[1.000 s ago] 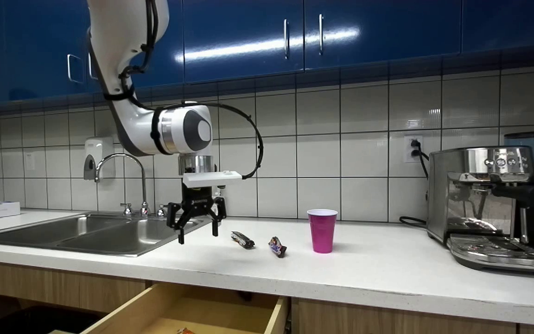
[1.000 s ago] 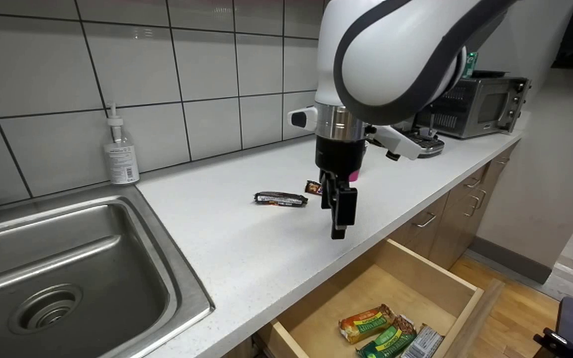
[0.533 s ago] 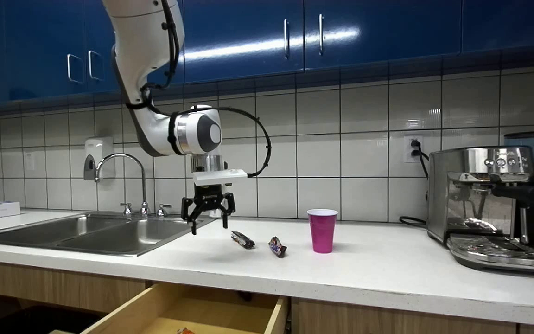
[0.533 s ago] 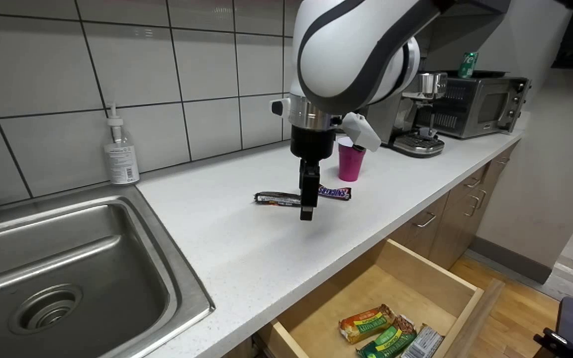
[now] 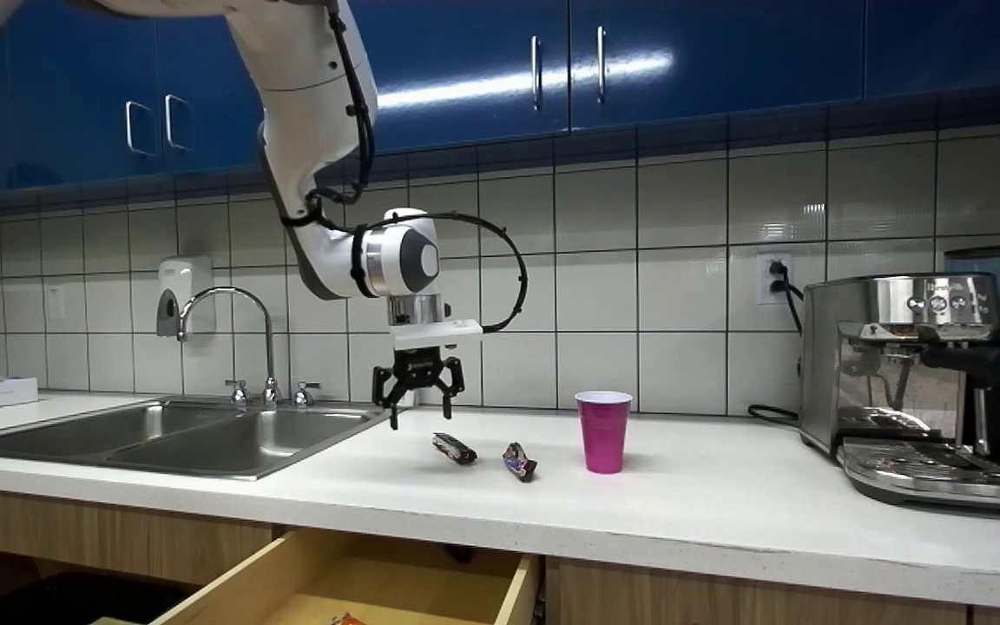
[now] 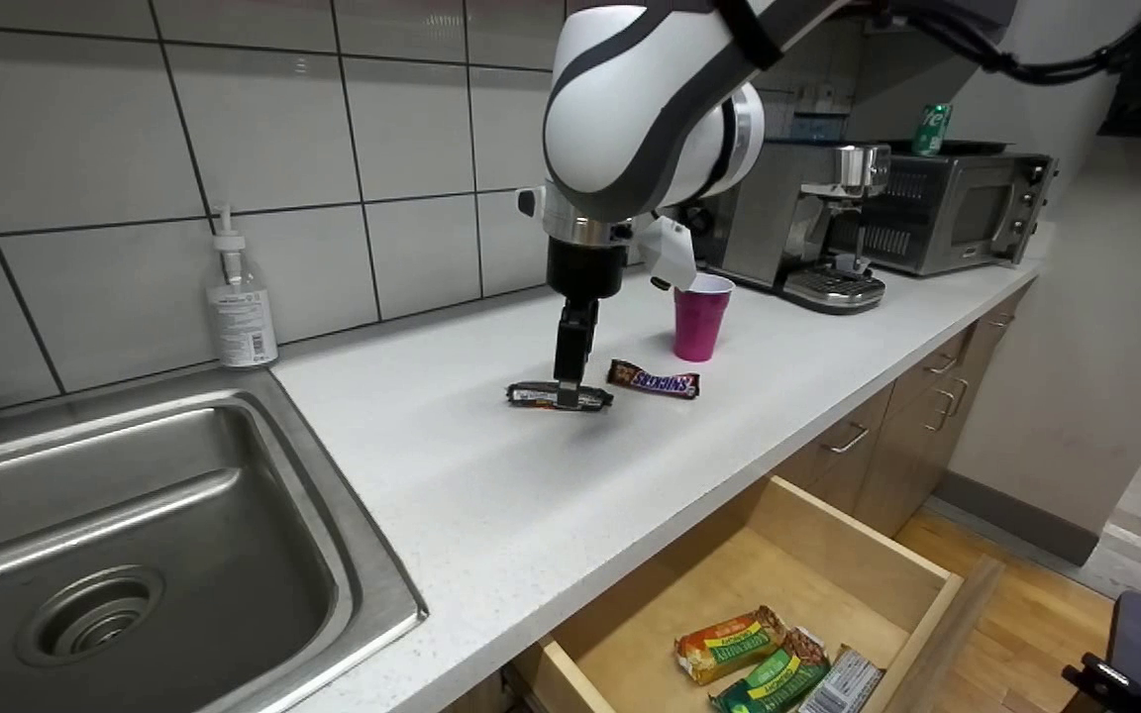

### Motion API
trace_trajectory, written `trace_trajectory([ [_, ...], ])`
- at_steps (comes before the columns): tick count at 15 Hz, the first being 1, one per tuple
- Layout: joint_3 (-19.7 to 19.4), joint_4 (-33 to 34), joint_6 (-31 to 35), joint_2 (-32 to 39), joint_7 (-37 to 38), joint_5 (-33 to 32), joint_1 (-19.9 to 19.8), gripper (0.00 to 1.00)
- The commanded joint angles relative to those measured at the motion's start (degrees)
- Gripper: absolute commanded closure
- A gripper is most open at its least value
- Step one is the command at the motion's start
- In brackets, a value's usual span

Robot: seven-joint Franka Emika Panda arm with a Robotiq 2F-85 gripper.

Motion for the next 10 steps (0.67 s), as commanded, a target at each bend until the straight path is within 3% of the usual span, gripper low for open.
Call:
trace_trajectory([
  [1,0.39,7.98,-5.11,4.49,1.00,-0.60,-1.21,0.00],
  [10,0.08,18.61,-10.66,12.09,1.34,-0.62,-2.38,0.00],
])
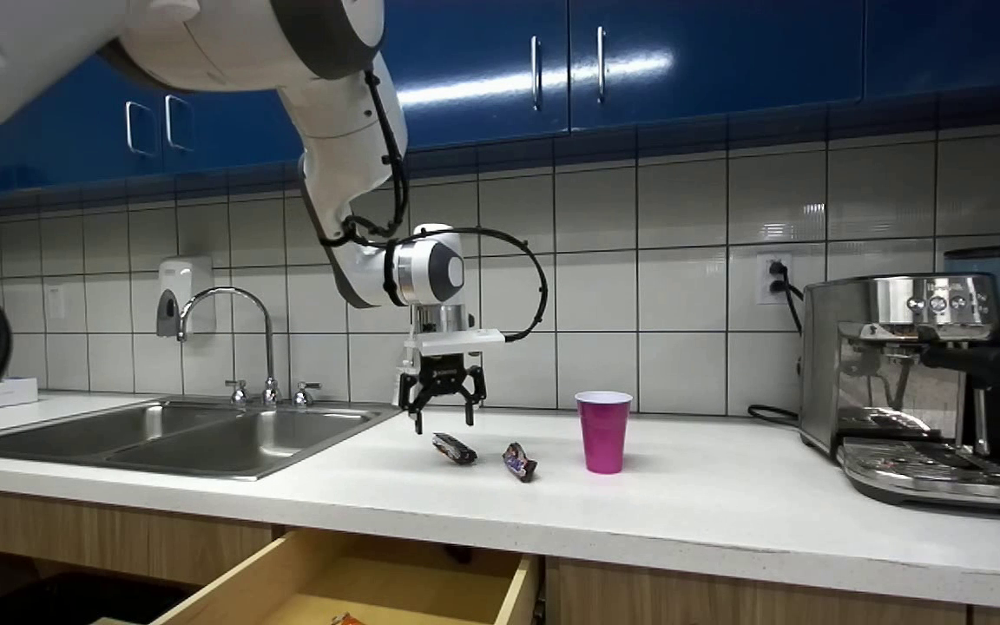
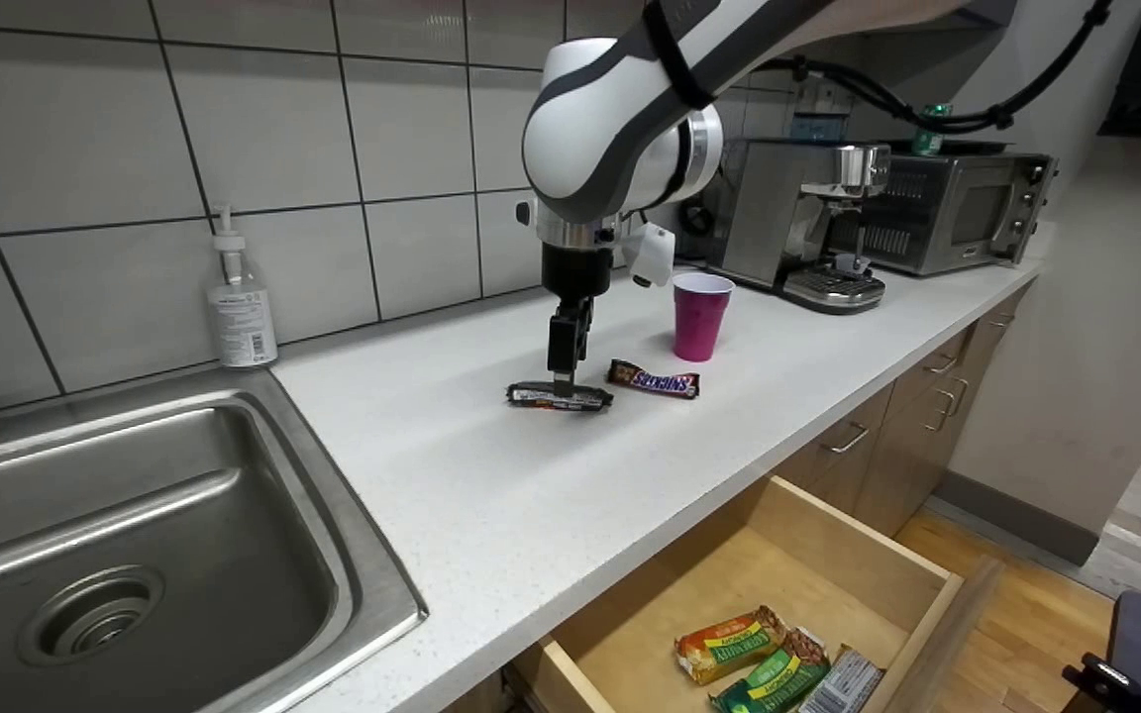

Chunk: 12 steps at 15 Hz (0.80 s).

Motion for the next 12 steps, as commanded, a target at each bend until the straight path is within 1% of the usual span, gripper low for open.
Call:
trace_trajectory([
  [1,0.48,6.06,-3.82,3.67,1.39,-0.62,-0.54,0.00],
  [6,0.47,9.15,-5.44,6.46,1.76,-0.74,-0.36,0.00],
  [12,0.51,11.26,-6.55,8.37,2.01,-0.82,-0.27,0.00],
])
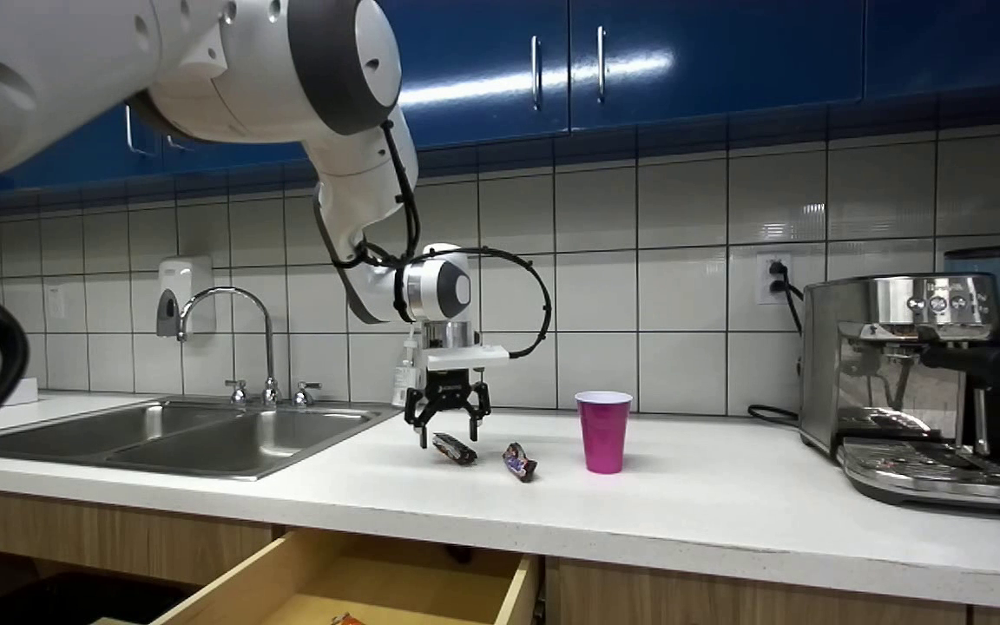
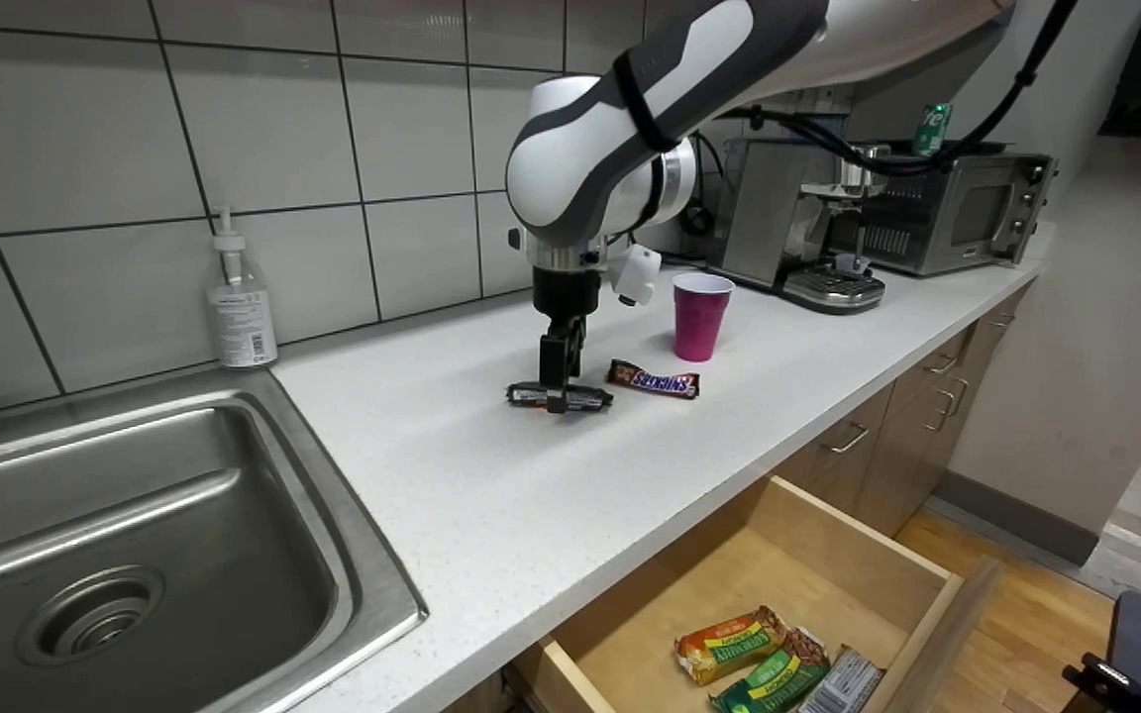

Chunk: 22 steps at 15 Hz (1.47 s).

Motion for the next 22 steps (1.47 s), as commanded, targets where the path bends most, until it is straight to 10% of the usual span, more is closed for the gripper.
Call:
trace_trajectory([
  [1,0.51,3.70,-3.06,1.83,1.63,-0.82,-0.20,0.00],
  [2,0.56,4.00,-3.46,2.03,1.50,-0.79,-0.24,0.25],
  [12,0.76,3.03,-2.26,0.83,1.50,-0.59,-0.60,0.97],
  [22,1.58,-8.38,-0.52,-8.18,-1.37,-0.50,-1.69,0.96],
])
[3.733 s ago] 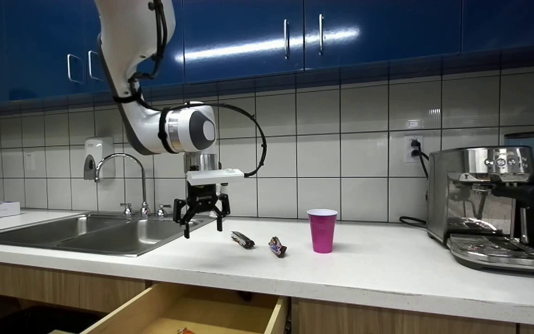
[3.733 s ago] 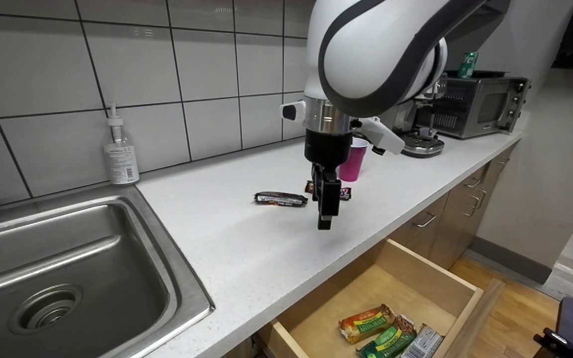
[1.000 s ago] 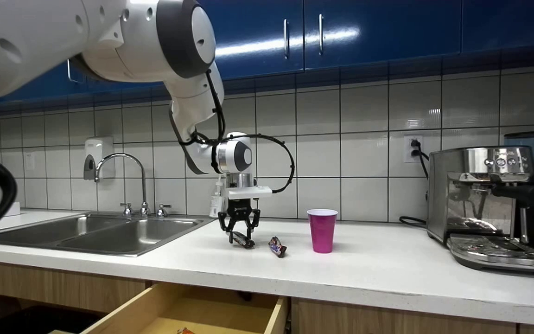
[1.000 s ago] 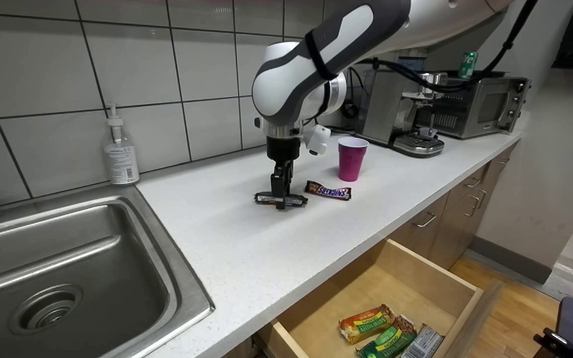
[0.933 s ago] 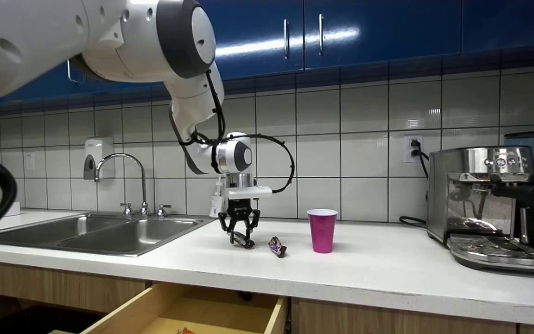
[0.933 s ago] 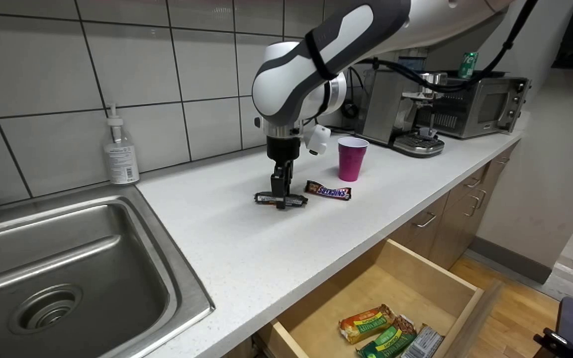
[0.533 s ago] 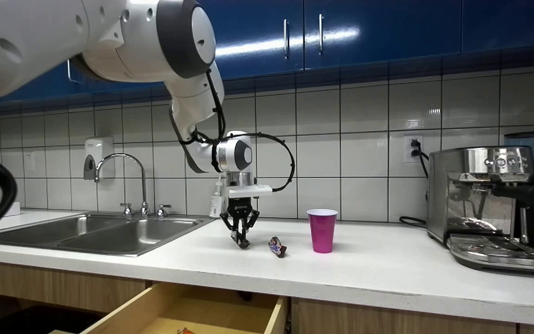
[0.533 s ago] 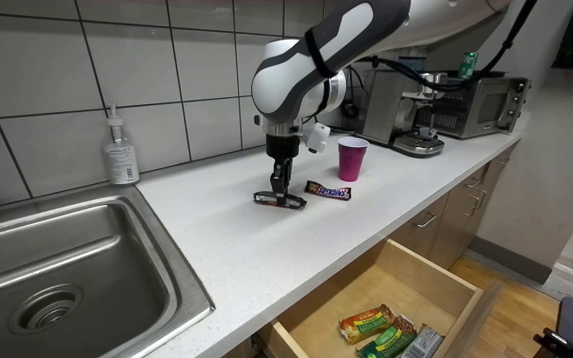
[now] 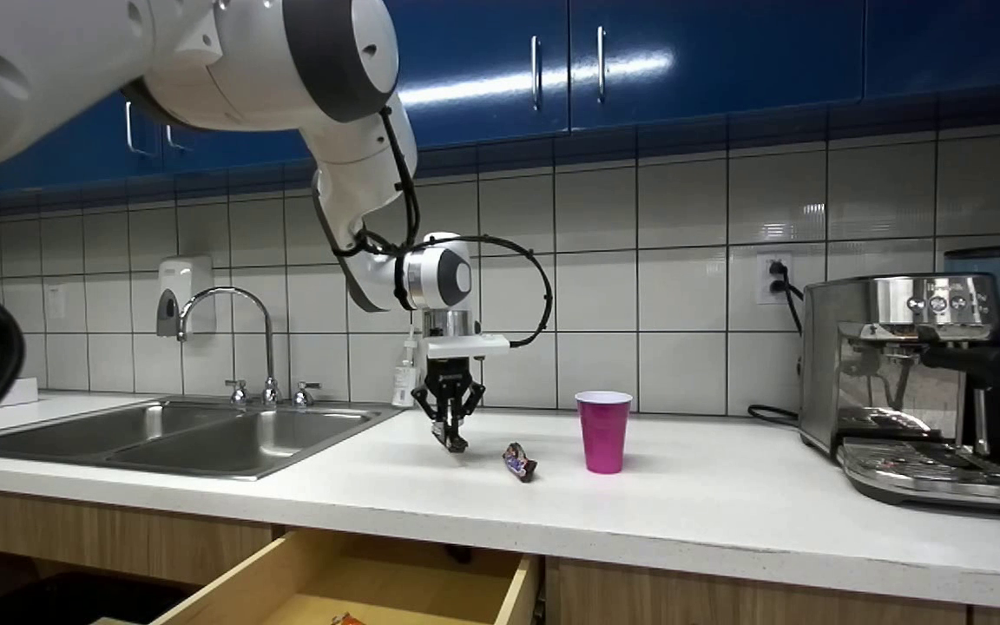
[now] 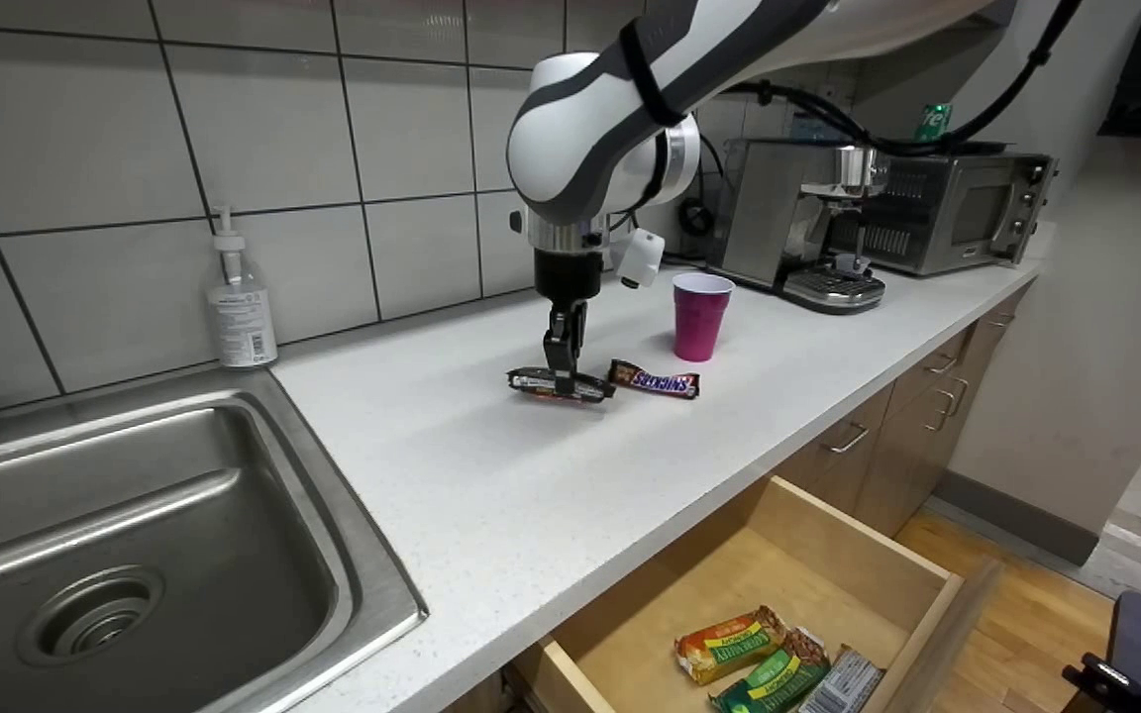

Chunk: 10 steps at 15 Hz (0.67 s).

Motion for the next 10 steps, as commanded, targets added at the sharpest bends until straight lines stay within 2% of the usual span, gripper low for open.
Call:
trace_trajectory([
  [1,1.55,-10.31,1.17,-7.73,-2.14,-0.46,-1.57,0.96],
  [10,1.35,-30.04,2.50,-21.71,-7.56,-0.64,-1.63,0.97],
])
